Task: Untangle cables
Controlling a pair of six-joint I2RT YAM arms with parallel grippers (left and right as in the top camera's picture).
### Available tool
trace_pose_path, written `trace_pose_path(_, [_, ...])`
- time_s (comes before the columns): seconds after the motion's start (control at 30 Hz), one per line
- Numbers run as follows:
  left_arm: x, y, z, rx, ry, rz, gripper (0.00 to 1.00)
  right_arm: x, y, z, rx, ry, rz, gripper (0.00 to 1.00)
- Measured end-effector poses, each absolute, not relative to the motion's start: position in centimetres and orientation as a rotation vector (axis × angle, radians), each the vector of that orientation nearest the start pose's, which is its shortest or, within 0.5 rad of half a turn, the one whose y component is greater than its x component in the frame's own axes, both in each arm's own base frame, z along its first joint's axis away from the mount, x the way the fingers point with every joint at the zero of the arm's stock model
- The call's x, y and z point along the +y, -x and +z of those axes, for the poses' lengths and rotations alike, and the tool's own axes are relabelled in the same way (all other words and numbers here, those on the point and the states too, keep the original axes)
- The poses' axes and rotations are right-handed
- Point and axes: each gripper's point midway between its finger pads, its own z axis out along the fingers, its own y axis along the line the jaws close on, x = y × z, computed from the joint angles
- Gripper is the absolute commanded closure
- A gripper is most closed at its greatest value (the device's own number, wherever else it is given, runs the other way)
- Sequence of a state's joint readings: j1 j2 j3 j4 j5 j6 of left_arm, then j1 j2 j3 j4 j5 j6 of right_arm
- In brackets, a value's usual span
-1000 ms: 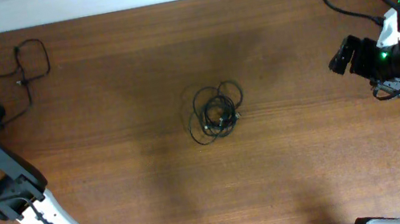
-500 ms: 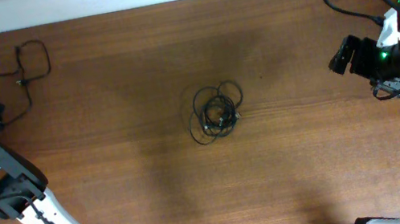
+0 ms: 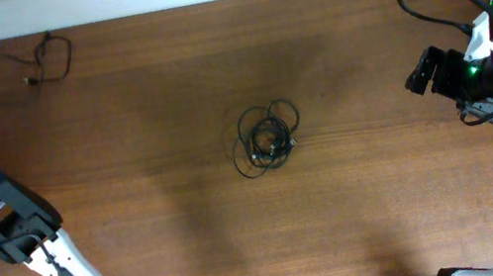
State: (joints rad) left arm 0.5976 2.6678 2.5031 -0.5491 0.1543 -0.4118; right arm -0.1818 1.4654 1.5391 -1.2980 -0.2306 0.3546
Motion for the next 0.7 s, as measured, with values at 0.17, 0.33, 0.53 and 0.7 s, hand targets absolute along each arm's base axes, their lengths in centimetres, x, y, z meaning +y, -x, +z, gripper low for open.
trace_pose_path(0.17, [35.6, -60.9, 17.0, 1.935, 0.856, -0.07, 0.01, -1.8, -31.5, 22.6, 2.715, -0.688, 0.364, 0.01])
trace_pose_path(0.33, [35.1, -58.5, 13.4, 2.08, 0.957, -0.019, 0.01, -1.8, -31.4, 22.6, 2.716, -0.69, 0.364, 0.01])
trace_pose_path(0.53, [35.5, -57.1, 12.3, 2.127, 1.008, 0.041, 0.01, -1.8, -31.4, 22.6, 2.716, -0.689, 0.365, 0.01])
trace_pose_path(0.7, [34.4, -56.1, 10.9, 2.207, 1.029, 0.035, 0.01, -1.8, -31.4, 22.6, 2.716, -0.69, 0.364, 0.01])
